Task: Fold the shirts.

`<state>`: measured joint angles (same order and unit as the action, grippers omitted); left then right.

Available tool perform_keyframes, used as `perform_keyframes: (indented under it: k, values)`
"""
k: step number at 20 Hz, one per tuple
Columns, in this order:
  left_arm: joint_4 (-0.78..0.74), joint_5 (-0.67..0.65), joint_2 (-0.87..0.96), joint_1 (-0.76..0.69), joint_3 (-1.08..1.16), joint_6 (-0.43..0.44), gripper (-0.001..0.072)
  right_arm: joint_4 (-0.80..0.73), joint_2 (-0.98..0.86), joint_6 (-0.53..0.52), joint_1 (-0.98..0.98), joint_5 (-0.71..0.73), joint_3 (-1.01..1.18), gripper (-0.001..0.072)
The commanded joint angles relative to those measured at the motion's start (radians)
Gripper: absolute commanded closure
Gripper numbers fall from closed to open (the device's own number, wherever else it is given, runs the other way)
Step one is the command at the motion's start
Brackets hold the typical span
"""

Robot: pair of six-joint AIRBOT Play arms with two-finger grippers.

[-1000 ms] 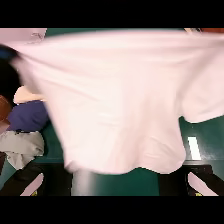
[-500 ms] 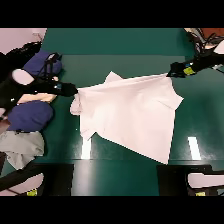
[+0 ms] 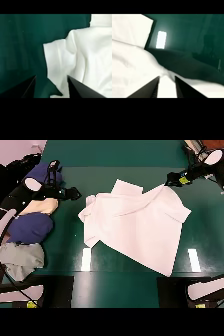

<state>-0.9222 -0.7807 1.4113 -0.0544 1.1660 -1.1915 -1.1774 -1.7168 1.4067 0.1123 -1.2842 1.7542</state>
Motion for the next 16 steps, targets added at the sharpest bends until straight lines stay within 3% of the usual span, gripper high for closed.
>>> perform_keyframes:
  k: [1,3,4,10,14,15,16]
  values:
    - [-0.002,-0.134,0.008,0.043,0.044,-0.013,0.0229,0.008,-0.005,-0.002,-0.031,-0.122,0.008,0.0358]
    - [-0.004,-0.251,0.016,0.053,0.040,-0.010,0.0214,0.006,0.012,-0.003,-0.058,-0.200,0.008,0.0358]
    - [0.005,-0.295,0.018,0.051,0.027,-0.003,0.0154,0.006,0.028,-0.003,-0.069,-0.214,0.008,0.0358]
    - [0.022,-0.323,0.019,-0.021,-0.093,0.060,0.0141,-0.005,0.167,-0.003,-0.137,-0.296,0.007,0.0358]
    - [0.010,-0.329,0.019,-0.021,-0.111,0.055,0.0143,-0.004,0.244,-0.003,-0.162,-0.321,0.006,0.0358]
    - [0.010,-0.328,0.019,-0.021,-0.111,0.055,0.0223,-0.005,0.258,-0.003,-0.162,-0.321,0.006,0.0358]
    - [0.009,-0.323,0.019,-0.021,-0.111,0.055,0.0434,-0.005,0.271,-0.003,-0.162,-0.321,0.006,0.0358]
